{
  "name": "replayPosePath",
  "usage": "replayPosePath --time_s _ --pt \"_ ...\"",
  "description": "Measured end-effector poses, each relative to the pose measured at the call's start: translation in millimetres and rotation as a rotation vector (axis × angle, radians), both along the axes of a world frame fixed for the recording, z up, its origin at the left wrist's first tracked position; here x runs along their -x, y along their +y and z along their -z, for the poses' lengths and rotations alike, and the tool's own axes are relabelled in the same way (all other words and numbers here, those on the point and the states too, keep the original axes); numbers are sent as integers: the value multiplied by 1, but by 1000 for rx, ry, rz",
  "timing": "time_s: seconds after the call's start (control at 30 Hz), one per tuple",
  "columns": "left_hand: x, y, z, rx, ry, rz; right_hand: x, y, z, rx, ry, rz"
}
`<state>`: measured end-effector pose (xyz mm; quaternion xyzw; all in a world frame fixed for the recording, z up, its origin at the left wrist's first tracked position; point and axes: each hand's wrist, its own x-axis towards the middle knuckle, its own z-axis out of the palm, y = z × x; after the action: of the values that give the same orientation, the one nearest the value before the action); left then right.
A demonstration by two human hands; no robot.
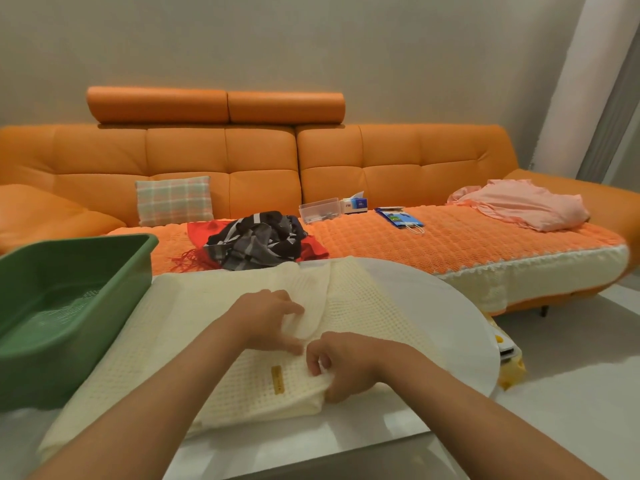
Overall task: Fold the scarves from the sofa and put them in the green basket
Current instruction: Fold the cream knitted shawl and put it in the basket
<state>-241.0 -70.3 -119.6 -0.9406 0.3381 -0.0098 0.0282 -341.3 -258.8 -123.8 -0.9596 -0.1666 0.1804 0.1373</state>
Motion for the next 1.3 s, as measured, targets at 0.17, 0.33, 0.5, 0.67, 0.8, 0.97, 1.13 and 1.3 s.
replayPosePath --time_s 0.17,0.33,0.5,0.67,0.8,0.97,1.13,1.3 --pt "-6 -18 -3 195 -112 -72 -2 -36 -9 -291 -131 201" --pt "-25 -49 -27 748 67 -315 -13 -114 -13 -324 -497 671" --pt "-57 -86 -53 1316 491 -594 -8 -191 -1 -37 -520 1055" --pt "-65 -101 -32 982 418 -712 -15 -172 6 11 -460 715" --pt "-68 -97 -19 963 417 -672 -14 -123 1 -146 -173 379" --pt "-65 -104 -21 1014 580 -732 -21 -106 14 165 -263 298" --pt "-64 -129 -38 1096 719 -661 -25 -128 11 -5 -417 481" --pt "-83 -180 -67 1128 763 -538 -47 -182 -15 -289 -378 821"
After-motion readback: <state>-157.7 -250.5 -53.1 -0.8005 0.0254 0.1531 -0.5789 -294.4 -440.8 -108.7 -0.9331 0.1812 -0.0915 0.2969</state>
